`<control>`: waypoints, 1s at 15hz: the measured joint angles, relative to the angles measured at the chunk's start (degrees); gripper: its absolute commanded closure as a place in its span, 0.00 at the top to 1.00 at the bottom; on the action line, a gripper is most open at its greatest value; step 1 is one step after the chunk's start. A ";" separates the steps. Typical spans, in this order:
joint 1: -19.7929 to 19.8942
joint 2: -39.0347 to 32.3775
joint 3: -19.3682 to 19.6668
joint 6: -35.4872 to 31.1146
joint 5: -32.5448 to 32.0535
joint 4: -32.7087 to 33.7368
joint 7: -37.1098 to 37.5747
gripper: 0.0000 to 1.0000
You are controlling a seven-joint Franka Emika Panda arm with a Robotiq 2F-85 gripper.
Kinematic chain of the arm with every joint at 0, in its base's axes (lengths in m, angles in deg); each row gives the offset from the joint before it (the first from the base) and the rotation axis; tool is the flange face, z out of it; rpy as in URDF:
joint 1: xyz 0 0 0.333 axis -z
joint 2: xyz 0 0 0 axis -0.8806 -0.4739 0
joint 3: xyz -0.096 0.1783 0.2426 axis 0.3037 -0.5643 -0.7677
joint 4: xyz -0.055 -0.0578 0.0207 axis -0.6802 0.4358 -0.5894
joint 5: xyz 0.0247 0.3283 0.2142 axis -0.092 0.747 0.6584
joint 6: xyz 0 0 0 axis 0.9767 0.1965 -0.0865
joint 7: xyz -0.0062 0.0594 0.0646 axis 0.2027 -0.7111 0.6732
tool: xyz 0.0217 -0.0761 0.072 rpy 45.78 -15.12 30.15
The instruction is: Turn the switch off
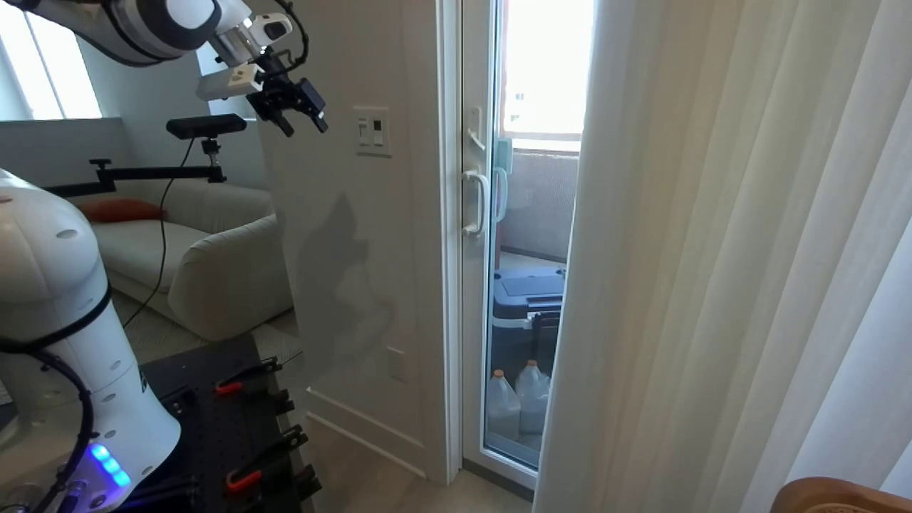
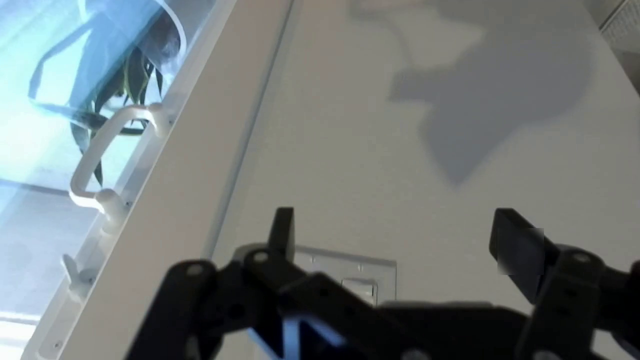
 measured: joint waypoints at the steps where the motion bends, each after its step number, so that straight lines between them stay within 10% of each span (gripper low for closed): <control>1: 0.00 -0.82 -0.46 -2.88 0.00 0.11 1.22 1.00; 6: 0.95 -5.65 -3.33 -14.48 -0.30 0.98 6.10 1.00; 7: 1.49 -6.56 -3.97 -16.02 -0.46 1.32 6.81 0.75; 15: 3.46 -10.39 -5.31 -24.06 -0.66 3.87 8.31 0.20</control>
